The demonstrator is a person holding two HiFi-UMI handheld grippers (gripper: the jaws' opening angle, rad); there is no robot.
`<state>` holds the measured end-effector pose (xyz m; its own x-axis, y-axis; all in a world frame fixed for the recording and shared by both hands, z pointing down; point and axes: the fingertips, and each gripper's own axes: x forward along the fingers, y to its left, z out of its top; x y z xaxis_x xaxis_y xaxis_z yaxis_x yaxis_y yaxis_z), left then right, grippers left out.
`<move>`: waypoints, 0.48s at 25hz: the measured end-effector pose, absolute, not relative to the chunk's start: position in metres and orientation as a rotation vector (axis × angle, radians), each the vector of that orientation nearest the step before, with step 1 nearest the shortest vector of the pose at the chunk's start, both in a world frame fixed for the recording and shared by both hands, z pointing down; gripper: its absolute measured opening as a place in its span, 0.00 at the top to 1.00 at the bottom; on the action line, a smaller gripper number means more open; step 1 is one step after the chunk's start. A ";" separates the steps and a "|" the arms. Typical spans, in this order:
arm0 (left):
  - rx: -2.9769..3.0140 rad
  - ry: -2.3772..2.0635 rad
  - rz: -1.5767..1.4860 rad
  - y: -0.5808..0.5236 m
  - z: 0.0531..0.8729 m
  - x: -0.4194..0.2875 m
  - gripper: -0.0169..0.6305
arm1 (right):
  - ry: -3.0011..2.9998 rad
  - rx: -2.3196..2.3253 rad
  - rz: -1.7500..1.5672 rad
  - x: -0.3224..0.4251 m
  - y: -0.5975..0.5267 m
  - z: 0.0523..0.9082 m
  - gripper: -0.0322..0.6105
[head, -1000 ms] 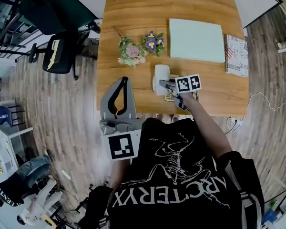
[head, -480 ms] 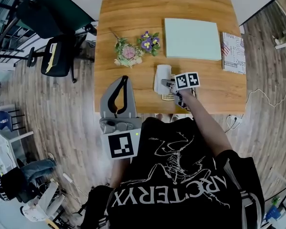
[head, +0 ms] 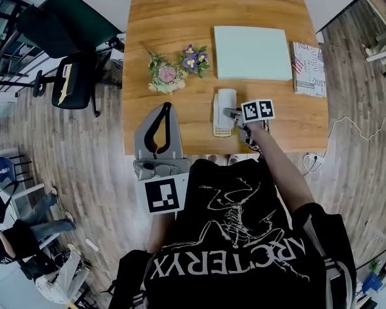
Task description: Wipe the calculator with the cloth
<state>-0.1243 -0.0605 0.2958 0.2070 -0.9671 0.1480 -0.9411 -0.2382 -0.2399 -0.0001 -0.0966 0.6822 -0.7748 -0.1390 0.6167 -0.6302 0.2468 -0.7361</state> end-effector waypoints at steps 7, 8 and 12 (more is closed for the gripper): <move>-2.387 1.854 -0.394 -0.064 0.298 -0.114 0.96 | -2.063 0.761 1.532 0.038 -0.100 0.686 0.81; -2.391 1.852 -0.391 -0.064 0.298 -0.113 0.96 | -2.058 0.770 1.531 0.043 -0.100 0.686 0.81; -2.402 1.846 -0.383 -0.066 0.298 -0.106 0.96 | -2.039 0.799 1.513 0.063 -0.101 0.688 0.81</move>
<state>-0.1063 -0.0660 0.2982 0.2394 -0.9602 0.1437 -0.9381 -0.2669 -0.2207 0.0633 -0.1011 0.6878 -0.7171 -0.1719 0.6754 -0.6963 0.2201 -0.6832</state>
